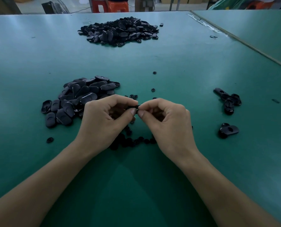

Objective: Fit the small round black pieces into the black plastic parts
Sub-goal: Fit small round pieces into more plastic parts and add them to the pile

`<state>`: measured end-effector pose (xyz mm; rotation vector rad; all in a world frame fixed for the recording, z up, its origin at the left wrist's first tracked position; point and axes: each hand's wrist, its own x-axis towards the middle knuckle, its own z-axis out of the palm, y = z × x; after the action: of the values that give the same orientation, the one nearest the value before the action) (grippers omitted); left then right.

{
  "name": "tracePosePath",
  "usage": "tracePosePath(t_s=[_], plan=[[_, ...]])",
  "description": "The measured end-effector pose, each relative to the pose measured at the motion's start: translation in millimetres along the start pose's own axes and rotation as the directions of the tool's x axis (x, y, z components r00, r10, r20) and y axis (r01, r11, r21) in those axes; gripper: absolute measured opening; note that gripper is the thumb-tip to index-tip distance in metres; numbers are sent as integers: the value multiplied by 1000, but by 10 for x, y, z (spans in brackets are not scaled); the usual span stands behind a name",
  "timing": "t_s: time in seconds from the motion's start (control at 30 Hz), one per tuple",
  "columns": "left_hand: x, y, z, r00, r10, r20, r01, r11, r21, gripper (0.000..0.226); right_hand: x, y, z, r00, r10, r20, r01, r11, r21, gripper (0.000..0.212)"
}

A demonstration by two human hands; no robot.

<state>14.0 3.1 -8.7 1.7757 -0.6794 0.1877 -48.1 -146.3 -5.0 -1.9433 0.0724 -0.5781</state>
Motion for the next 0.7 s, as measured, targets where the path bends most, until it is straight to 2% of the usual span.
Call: tracePosePath(t_s=[0.5,0.7], plan=[[-7,36,-1,999,1,33,-1,1000,4,25,-17,-13,14,999,26,-31,-26,1000,-7,16],[4,63,-3,999,-37,40,39,997,-72,29,-28,-23,27,999,21,-39,-20,1000,2,15]])
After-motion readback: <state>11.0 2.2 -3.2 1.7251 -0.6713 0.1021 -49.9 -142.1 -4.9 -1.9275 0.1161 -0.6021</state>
